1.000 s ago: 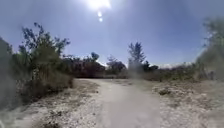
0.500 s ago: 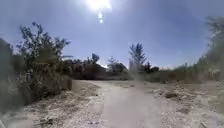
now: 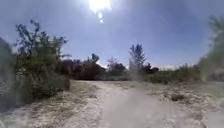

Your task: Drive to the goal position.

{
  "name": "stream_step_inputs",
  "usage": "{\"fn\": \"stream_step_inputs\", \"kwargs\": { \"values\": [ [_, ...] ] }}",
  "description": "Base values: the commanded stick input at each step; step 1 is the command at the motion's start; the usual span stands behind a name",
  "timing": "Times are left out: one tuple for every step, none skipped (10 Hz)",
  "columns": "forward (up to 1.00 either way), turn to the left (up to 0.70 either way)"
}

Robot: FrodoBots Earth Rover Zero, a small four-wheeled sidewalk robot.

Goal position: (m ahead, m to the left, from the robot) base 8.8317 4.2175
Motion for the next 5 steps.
{"fn": "stream_step_inputs", "kwargs": {
  "values": [
    [0.45, 0.00],
    [0.45, 0.00],
    [0.45, 0.00],
    [0.45, 0.00],
    [0.45, 0.00]
  ]
}}
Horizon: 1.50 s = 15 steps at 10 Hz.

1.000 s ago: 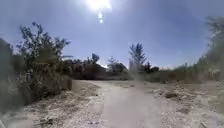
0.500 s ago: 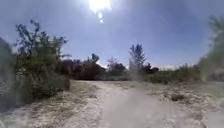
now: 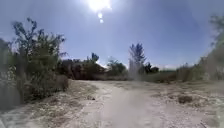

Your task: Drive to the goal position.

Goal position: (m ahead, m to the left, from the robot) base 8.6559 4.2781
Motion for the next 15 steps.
{"fn": "stream_step_inputs", "kwargs": {
  "values": [
    [0.45, 0.00],
    [0.45, 0.00],
    [0.45, 0.00],
    [0.45, 0.00],
    [0.45, 0.00],
    [0.45, 0.00],
    [0.45, 0.00],
    [0.45, 0.00],
    [0.45, 0.00],
    [0.45, 0.00],
    [0.45, 0.00],
    [0.45, 0.00],
    [0.45, 0.00],
    [0.45, 0.00],
    [0.45, 0.00]
  ]
}}
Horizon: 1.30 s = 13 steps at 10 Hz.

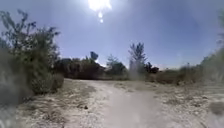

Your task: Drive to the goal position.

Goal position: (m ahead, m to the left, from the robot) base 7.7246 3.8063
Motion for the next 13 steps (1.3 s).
{"fn": "stream_step_inputs", "kwargs": {
  "values": [
    [0.45, 0.00],
    [0.45, 0.00],
    [0.45, 0.00],
    [0.45, 0.00],
    [0.45, 0.00],
    [0.45, 0.00],
    [0.45, 0.00],
    [0.45, 0.00],
    [0.45, 0.00],
    [0.45, 0.00],
    [0.45, 0.00],
    [0.45, 0.00],
    [0.45, 0.00]
  ]
}}
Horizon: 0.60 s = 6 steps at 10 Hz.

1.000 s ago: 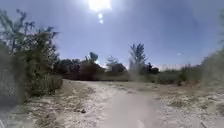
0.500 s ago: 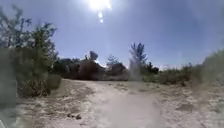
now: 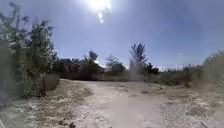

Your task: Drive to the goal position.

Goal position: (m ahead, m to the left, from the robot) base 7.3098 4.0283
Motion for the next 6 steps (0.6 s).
{"fn": "stream_step_inputs", "kwargs": {
  "values": [
    [0.45, 0.00],
    [0.45, 0.00],
    [0.45, 0.00],
    [0.45, 0.05],
    [0.45, 0.24],
    [0.45, 0.27]
  ]
}}
